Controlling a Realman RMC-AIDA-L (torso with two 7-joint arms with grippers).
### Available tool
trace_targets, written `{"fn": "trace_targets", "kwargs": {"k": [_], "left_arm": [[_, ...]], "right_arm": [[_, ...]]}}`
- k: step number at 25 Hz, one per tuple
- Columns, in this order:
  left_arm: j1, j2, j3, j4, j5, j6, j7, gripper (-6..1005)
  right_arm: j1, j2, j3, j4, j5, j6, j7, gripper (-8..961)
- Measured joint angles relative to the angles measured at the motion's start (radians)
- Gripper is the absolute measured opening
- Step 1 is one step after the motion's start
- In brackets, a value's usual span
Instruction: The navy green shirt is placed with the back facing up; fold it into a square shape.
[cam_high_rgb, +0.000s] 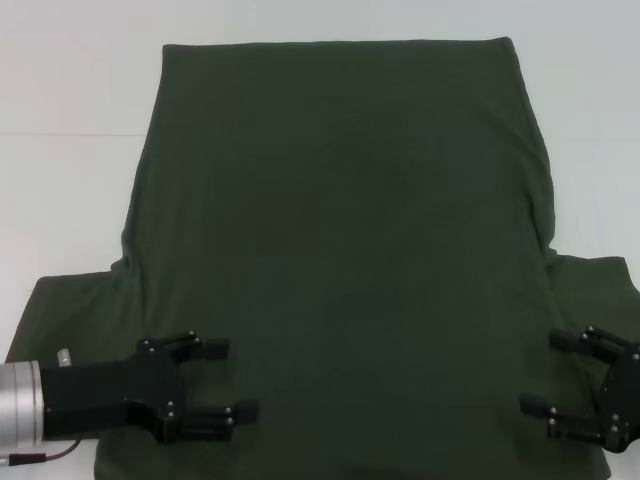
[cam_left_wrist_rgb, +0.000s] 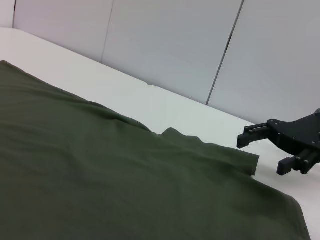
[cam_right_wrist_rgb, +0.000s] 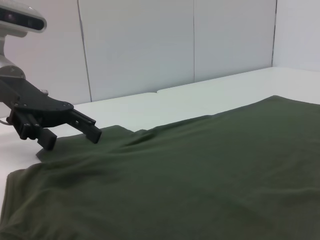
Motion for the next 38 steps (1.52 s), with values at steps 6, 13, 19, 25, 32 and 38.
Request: {"fn": "trace_targets", "kwargs": {"k": [6,13,19,25,32,38], "left_arm": [[0.0,0.0,0.0,0.0,0.0,0.0,0.0,949],[-0.001,0.0,-0.004,0.0,0.0,-0.002,0.0,950],[-0.01,0.015,-0.096,0.006,-0.018,0.006,-0.195,949],[-0.013,0.06,-0.192,0.062,-0.014,0.01,-0.532,948],[-0.008,0.102,-0.215,0.192,0.135,-0.015,-1.019,947],[-0.015,0.143,-0.275,0.242,0.254,0.048,-1.195,946]], "right_arm": [[0.0,0.0,-0.001,0.0,0.0,0.0,0.0,924],[0.001,0.0,-0.001,0.002,0.0,0.0,0.0,924],[0.002,0.0,0.0,0.002,0.0,0.0,0.006,924],[0.001,0.0,0.002,0.003,0.0,0.0,0.01,924],[0.001,0.001,0.005,0.012,0.005,0.0,0.011,925],[0.007,0.002,0.008,0.013,0.006,-0.022,0.023,925]]}}
